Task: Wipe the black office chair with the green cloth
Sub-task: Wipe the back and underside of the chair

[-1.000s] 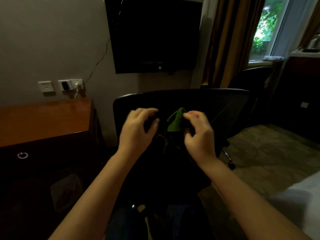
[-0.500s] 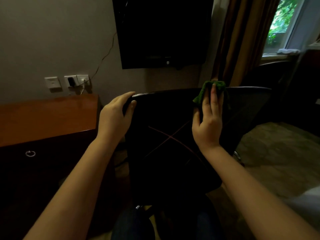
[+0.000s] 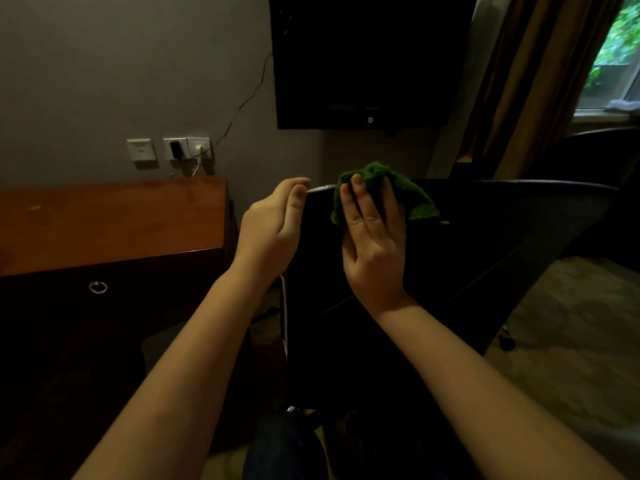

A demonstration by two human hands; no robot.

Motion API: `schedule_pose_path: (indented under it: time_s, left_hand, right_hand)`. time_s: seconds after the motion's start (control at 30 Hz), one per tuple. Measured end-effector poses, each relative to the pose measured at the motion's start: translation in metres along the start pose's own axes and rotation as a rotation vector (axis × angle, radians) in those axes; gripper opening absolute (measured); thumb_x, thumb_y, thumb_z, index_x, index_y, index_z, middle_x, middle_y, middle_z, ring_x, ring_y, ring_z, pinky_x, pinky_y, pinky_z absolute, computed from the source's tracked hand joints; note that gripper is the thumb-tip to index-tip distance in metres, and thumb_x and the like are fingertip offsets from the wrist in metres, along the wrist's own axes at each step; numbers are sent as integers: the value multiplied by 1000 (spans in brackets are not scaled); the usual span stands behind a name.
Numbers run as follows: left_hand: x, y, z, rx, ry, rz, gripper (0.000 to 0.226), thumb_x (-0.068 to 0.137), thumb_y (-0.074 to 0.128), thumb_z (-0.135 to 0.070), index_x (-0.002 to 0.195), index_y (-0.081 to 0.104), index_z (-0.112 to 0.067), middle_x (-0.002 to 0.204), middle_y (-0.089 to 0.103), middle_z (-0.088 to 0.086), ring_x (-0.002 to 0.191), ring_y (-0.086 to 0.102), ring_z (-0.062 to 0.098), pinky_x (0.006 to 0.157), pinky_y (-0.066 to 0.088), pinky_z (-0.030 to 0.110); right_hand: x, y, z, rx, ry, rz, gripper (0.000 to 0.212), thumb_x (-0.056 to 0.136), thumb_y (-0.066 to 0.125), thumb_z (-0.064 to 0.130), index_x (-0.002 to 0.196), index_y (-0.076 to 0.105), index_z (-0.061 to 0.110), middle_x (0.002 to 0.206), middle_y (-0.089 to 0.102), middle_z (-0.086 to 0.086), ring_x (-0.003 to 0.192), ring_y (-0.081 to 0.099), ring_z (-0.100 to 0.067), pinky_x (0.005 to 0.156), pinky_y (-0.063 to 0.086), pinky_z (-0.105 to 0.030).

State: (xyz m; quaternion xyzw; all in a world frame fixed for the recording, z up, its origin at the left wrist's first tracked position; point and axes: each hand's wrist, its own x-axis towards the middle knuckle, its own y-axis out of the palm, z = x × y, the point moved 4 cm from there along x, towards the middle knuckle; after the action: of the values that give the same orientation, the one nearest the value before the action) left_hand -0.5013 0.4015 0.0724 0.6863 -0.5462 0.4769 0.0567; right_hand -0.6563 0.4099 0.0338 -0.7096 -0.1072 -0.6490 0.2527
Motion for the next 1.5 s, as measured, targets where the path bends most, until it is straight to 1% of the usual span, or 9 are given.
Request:
schedule_pose_path:
  time_s: [0.17, 0.43, 0.63, 0.73, 0.83, 0.9, 1.1, 1.23, 1.5]
  left_hand:
    - [0, -5, 14, -261, -87, 81, 50, 101, 27, -38, 115, 68, -14, 108, 71, 10, 104, 67, 22, 89, 52, 51]
    - [0, -6, 40, -711, -262, 75, 51, 107, 14, -30, 141, 45, -7, 126, 62, 15, 118, 61, 18, 100, 48, 30]
    - [11, -13, 44, -622, -240, 137, 50, 106, 19, -29, 121, 62, -9, 118, 67, 12, 114, 64, 19, 96, 49, 28]
    - [10, -18, 46, -557, -217, 142, 41, 106, 28, -25, 121, 63, -9, 119, 67, 10, 115, 63, 17, 100, 49, 32]
    - [9, -18, 45, -523, -178, 138, 33, 106, 35, -17, 121, 62, -9, 120, 66, 12, 116, 62, 20, 101, 49, 36]
    - [8, -16, 42, -509, -151, 121, 30, 106, 36, -16, 119, 63, -10, 119, 66, 12, 115, 62, 21, 100, 49, 35]
    - [4, -10, 38, -520, -144, 50, 31, 106, 34, -13, 118, 62, -7, 116, 66, 13, 113, 63, 22, 98, 49, 32]
    - [1, -9, 36, -391, -104, 6, 23, 101, 49, -10, 119, 63, -2, 109, 67, 3, 104, 64, 5, 87, 49, 19]
    - [-1, -12, 31, -287, -99, -65, 23, 93, 62, -3, 114, 61, 5, 107, 66, 10, 100, 64, 6, 88, 50, 19]
  right_hand:
    - [8, 17, 32, -8, -104, 60, 40, 94, 58, 10, 134, 57, 13, 141, 52, 0, 137, 39, -24, 115, 27, -39]
    - [17, 27, 44, -19, -171, -22, 31, 95, 57, 14, 125, 66, 18, 131, 62, 7, 124, 47, -18, 97, 42, -38]
    - [-24, 69, 53, -106, -234, 163, 20, 85, 62, 6, 89, 80, 15, 100, 74, 0, 100, 68, -18, 102, 42, -32]
    - [-50, 77, 61, -117, -399, 479, 22, 77, 66, 25, 95, 78, 30, 100, 72, 17, 101, 68, -9, 85, 50, -22]
    - [-44, 70, 53, -9, -427, 509, 29, 81, 55, 26, 100, 77, 31, 105, 71, 18, 102, 67, -9, 78, 50, -21]
    - [-31, 60, 46, 15, -422, 456, 38, 86, 43, 19, 104, 77, 23, 112, 71, 10, 107, 64, -13, 84, 52, -24]
    - [5, 25, 19, 105, -339, 128, 31, 96, 54, 1, 123, 66, 10, 133, 59, -9, 116, 55, -23, 98, 47, -37]
    - [25, 4, 13, 122, -193, -49, 31, 94, 60, 4, 124, 66, 10, 130, 48, -8, 117, 53, -24, 105, 43, -36]
    - [28, 4, 22, 150, -191, -32, 17, 89, 65, 2, 104, 74, 4, 111, 68, -15, 99, 64, -32, 95, 50, -39]
